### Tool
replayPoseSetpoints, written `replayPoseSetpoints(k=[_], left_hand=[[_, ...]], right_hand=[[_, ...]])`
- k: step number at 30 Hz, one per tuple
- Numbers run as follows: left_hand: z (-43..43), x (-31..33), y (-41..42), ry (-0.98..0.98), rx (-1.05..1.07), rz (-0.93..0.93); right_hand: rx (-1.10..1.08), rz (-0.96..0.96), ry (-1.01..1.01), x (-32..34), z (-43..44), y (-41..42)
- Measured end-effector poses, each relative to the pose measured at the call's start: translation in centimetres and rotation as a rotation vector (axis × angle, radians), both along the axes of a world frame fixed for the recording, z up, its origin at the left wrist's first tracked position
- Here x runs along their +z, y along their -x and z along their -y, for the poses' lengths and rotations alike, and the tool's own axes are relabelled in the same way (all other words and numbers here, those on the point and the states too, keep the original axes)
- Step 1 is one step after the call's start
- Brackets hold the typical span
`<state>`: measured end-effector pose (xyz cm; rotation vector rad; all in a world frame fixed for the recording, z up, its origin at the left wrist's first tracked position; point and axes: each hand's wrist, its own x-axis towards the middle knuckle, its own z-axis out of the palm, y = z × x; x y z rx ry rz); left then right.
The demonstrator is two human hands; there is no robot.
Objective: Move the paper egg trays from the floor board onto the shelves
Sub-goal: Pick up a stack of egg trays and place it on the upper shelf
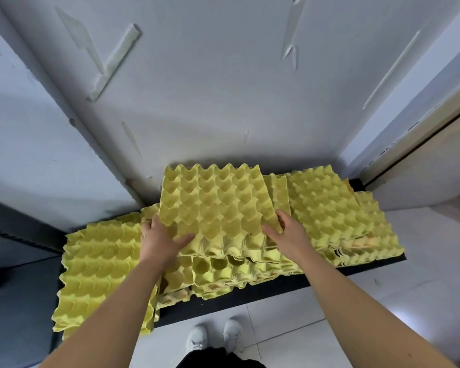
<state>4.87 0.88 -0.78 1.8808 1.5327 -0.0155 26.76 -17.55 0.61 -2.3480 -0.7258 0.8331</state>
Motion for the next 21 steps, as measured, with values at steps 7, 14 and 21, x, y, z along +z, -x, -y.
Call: replayPoseSetpoints(k=[7,14,21], left_hand=[[-0.3,0.4,0.9,-0.004,-0.004,0.171],[-0.3,-1.0,-0.4,0.117,-0.081,0.166],[-0.6,-2.8,-0.5,0.167,-0.062,0.187]], right_hand=[[-0.106,-0.019,-0.081,-0.6,1.3,1.7],[-0.159,0.010,-0.008,-2.0,2.6,1.9],[-0.232,-0.093,0.000,-4.3,2.0,1.8]])
